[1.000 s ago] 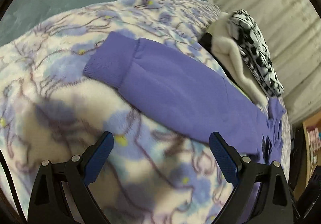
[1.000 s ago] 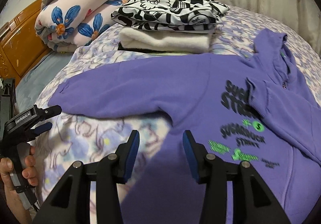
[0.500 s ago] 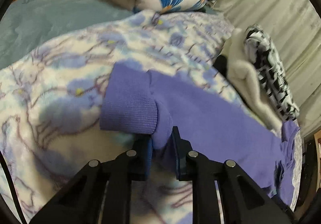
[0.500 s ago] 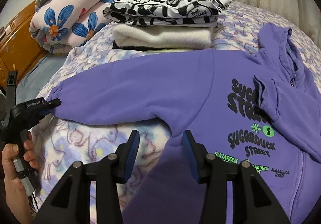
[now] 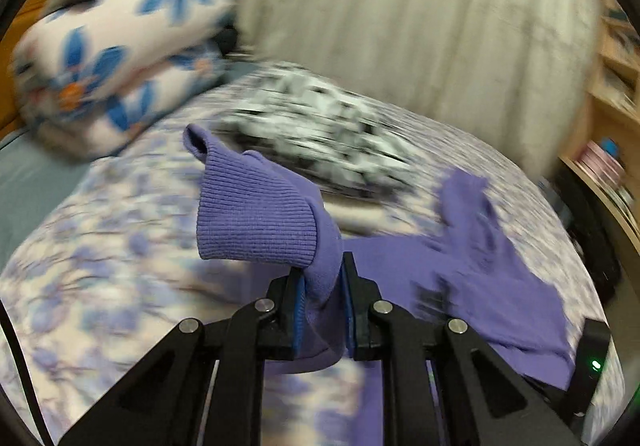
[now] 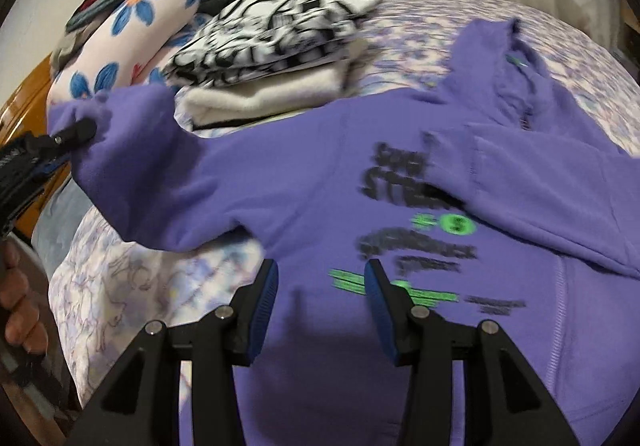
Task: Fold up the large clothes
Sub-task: 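Fold the held sleeve across the hoodie front and open the left tool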
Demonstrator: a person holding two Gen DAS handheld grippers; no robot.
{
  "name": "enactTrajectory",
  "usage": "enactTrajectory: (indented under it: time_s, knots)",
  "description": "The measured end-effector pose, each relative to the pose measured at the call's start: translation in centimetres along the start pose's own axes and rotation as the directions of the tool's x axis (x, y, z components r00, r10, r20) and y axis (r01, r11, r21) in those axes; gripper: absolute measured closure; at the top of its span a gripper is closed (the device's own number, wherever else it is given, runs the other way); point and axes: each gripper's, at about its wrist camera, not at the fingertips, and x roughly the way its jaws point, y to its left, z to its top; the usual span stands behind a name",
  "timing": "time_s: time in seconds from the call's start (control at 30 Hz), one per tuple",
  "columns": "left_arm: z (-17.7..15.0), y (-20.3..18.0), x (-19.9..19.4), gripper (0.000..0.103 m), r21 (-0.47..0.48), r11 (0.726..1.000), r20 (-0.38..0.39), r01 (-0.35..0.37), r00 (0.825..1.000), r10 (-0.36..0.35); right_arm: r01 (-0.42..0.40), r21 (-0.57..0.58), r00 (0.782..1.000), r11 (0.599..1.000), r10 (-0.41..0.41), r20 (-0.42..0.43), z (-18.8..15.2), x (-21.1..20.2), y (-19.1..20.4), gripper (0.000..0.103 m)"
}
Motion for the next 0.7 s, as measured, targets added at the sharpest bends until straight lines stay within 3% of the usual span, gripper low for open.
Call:
enactTrajectory:
  time_s: [0.17, 0.3, 0.4, 0.47, 0.57, 0.67, 0.7]
  knots:
    - [-3.1, -7.4, 3.5, 0.089, 0.101, 0.991, -0.105, 0.087, 0.992, -0.077, 0.043, 0.088, 0.999, 0.995, -0.044, 0.000, -0.9, -1.2, -5.1, 0.058]
    - [-7.2, -11.2, 7.7, 0.087, 0.159, 0.980, -0.250, 0.120, 0.965, -0.078, 0.079, 0.131, 0.997, 0.988, -0.077, -0.018, -1.8, -1.7, -8.4, 0.058]
    - [-9.6, -12.1, 9.9, 0.066, 0.166, 0.978, -0.336, 0.127, 0.940, -0.065, 0.078, 0.153, 0.997, 0.985, -0.075, -0.027, -2.3, -1.8, -10.0, 0.058]
    - [-10.6, -12.4, 10.4, 0.025, 0.154, 0.978, -0.383, 0.137, 0.921, -0.069, 0.062, 0.165, 0.998, 0.984, -0.059, -0.027, -2.4, -2.0, -10.6, 0.058]
    - [-10.9, -12.0, 9.4, 0.021, 0.106, 0.978, -0.375, 0.179, 0.918, -0.128, 0.039, 0.171, 0.999, 0.984, -0.036, -0.018, -2.3, -2.3, -11.0, 0.058]
    - [-10.7, -11.2, 7.8, 0.021, 0.091, 0.982, -0.357, 0.165, 0.926, -0.123, 0.006, 0.157, 1.000, 0.988, -0.006, 0.000, -1.9, -2.6, -10.5, 0.057]
    - [-10.6, -10.7, 7.2, 0.021, 0.088, 0.983, -0.351, 0.159, 0.929, -0.119, -0.008, 0.151, 1.000, 0.988, 0.007, 0.008, -1.7, -2.7, -10.3, 0.052]
